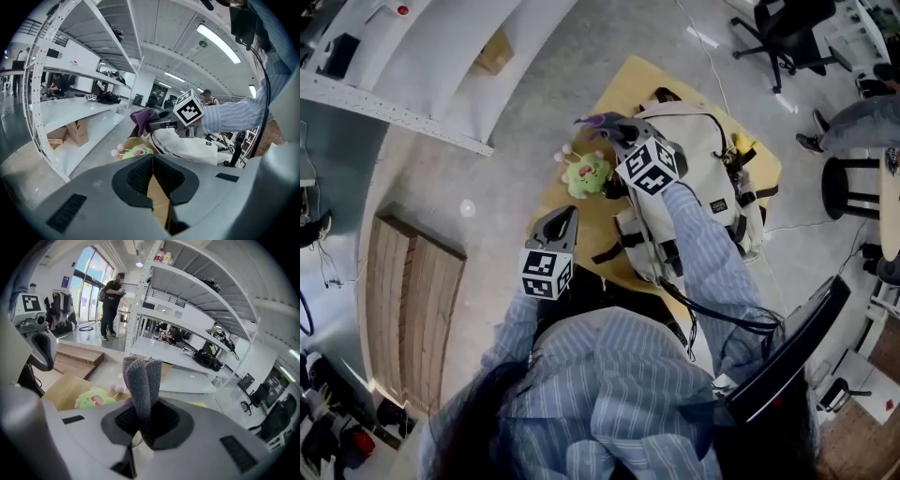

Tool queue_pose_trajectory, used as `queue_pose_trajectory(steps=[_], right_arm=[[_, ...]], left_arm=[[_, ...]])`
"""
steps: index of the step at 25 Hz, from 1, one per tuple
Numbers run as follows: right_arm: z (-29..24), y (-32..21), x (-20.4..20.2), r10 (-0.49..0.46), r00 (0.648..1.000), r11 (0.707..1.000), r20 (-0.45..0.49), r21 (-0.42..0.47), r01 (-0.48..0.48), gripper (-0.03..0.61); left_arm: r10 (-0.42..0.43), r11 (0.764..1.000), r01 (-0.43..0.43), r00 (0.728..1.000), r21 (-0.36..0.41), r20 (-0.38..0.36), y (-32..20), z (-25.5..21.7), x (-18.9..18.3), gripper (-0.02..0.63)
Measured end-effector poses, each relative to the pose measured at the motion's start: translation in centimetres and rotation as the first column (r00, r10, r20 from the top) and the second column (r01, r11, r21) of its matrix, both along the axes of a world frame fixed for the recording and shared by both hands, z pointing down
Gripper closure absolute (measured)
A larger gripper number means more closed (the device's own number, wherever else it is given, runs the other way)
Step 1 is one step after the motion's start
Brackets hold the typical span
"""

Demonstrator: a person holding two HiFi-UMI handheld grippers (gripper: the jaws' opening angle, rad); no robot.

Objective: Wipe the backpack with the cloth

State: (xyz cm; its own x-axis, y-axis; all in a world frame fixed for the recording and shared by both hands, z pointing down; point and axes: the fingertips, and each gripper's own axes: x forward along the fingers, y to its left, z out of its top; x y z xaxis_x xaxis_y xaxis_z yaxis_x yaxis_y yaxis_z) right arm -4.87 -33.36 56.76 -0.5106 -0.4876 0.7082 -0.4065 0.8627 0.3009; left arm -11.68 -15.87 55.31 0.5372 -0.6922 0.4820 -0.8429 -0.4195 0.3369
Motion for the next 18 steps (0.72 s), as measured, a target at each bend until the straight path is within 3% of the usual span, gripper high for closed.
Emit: queue_pose_trajectory(steps=[6, 11, 18], right_arm=[[0.8, 0.2, 0.8, 0.05, 0.997, 0.998, -0.055, -0.044, -0.052, 0.537], [1.0, 2.7, 1.1, -0.027, 0.994, 0.998, -0.11, -0.057, 0.02, 0.537], [1.0, 7.1, 1.2, -0.091, 0.989, 0.992, -0.114, -0.103, 0.079, 0.537]], left_arm=[[-0.019, 1.0, 0.019, 1.0, -0.002, 0.002, 0.4, 0.2, -0.7, 0.607], [-0.023, 1.0, 0.023, 1.0, 0.004, -0.002, 0.7, 0.0, -0.5, 0.607], [-0.018, 1.0, 0.018, 1.0, 0.015, 0.0, 1.8, -0.4, 0.5, 0.607]])
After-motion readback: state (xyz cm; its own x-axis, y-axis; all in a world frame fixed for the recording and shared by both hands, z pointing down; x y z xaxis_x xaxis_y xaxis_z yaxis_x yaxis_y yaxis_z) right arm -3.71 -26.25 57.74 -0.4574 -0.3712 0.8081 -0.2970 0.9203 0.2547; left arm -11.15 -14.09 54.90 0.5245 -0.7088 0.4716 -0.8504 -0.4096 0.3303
